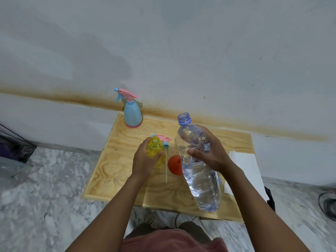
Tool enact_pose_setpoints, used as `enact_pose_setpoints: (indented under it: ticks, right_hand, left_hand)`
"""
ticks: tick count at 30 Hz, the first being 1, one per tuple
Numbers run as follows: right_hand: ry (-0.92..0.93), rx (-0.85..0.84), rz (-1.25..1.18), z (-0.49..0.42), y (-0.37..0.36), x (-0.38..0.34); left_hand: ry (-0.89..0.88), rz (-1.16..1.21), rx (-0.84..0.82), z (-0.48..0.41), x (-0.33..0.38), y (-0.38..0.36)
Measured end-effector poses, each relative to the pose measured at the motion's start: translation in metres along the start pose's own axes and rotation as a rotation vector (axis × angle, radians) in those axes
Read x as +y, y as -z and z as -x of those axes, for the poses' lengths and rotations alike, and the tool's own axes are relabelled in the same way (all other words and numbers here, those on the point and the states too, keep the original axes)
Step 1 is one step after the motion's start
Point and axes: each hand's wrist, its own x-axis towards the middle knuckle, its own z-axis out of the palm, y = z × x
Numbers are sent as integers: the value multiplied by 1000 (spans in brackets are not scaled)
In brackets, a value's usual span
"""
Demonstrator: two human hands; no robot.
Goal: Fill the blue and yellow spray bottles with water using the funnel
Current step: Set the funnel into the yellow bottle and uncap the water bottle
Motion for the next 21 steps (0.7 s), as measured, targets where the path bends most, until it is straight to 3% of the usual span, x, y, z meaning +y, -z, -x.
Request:
enact_pose_setpoints:
  ticks: [14, 21]
  right_hand:
    - [-44, 24, -16, 13, -17, 7]
    - [-8, 156, -18, 16, -13, 12]
  left_hand:
    - [-58, -87, 9, -2, -7, -1]
    - [-32, -62, 0, -3, -1, 0]
